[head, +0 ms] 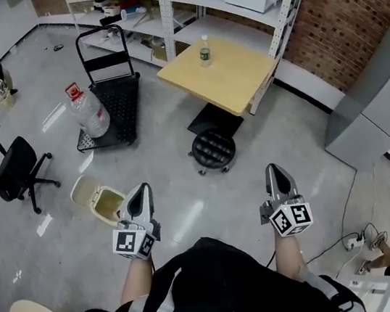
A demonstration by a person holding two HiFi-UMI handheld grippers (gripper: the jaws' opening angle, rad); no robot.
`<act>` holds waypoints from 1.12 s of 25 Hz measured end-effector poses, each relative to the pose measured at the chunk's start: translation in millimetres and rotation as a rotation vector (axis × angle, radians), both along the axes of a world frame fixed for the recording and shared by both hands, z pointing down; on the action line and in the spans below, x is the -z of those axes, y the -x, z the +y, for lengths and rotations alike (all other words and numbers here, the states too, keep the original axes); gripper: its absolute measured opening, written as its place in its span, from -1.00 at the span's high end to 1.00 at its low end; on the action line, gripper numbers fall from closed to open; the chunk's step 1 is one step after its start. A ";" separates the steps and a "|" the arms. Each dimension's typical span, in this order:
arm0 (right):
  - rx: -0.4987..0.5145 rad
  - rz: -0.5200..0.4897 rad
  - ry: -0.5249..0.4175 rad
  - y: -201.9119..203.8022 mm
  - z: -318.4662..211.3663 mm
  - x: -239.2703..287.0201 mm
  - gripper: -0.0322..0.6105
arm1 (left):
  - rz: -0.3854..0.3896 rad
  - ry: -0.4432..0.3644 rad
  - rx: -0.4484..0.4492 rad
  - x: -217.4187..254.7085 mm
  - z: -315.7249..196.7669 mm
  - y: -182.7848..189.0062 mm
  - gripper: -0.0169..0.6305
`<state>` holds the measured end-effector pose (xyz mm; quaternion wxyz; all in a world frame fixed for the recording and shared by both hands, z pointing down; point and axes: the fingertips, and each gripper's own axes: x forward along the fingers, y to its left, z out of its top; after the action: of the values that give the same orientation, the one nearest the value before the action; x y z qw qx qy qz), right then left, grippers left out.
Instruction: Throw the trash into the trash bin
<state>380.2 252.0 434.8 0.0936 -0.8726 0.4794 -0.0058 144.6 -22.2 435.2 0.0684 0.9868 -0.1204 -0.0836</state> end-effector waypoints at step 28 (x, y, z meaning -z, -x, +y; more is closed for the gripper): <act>-0.193 -0.057 0.076 -150.2 23.5 -31.6 0.89 | -0.024 0.058 -0.219 -19.4 -18.5 -237.8 0.94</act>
<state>530.5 275.6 466.3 0.0740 -0.9171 0.3897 -0.0398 382.3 -40.7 454.5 0.1042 0.9926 -0.0149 -0.0601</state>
